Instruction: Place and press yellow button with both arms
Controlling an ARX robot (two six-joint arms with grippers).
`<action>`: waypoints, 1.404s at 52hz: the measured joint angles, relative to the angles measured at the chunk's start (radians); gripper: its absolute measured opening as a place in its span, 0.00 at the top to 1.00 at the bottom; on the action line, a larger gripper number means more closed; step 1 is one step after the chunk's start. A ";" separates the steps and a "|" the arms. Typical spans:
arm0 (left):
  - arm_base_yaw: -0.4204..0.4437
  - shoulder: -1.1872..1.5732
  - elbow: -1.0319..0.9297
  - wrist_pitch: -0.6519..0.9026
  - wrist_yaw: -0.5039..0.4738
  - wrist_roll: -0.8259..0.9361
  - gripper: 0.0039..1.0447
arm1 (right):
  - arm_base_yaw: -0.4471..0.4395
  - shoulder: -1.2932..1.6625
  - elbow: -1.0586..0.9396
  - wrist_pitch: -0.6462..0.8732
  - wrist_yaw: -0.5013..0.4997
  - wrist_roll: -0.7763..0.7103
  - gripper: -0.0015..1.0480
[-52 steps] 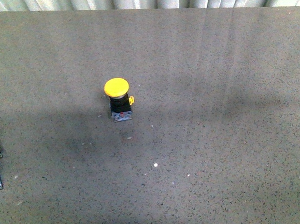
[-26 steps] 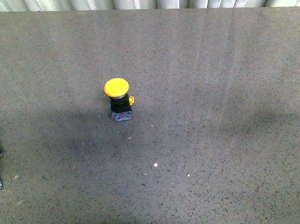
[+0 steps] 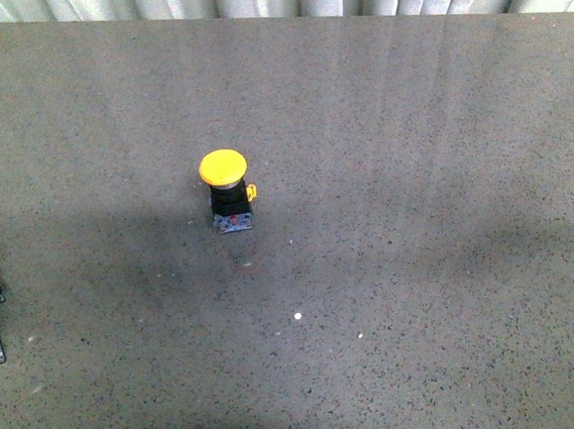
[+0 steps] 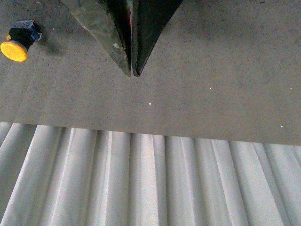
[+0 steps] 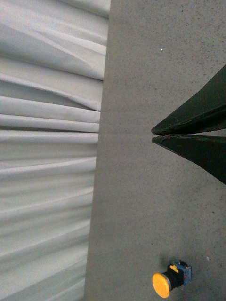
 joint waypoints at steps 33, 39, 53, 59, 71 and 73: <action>0.000 0.000 0.000 0.000 0.000 0.000 0.99 | 0.000 -0.206 0.000 -0.204 0.000 0.000 0.99; 0.000 0.000 0.000 0.000 0.000 0.000 0.99 | 0.000 -0.336 0.000 -0.369 0.002 0.000 0.99; 0.000 0.000 0.000 0.000 0.000 0.000 0.99 | 0.000 -0.388 0.000 -0.391 0.002 0.000 0.99; 0.000 0.000 0.000 0.000 0.000 0.000 0.83 | 0.000 -0.389 0.000 -0.391 0.002 -0.002 0.97; 0.000 0.000 0.000 0.000 0.000 0.000 0.38 | 0.000 -0.389 0.000 -0.391 0.002 -0.002 0.54; 0.000 0.000 0.000 0.000 0.000 0.000 0.33 | 0.000 -0.389 0.000 -0.391 0.002 -0.002 0.49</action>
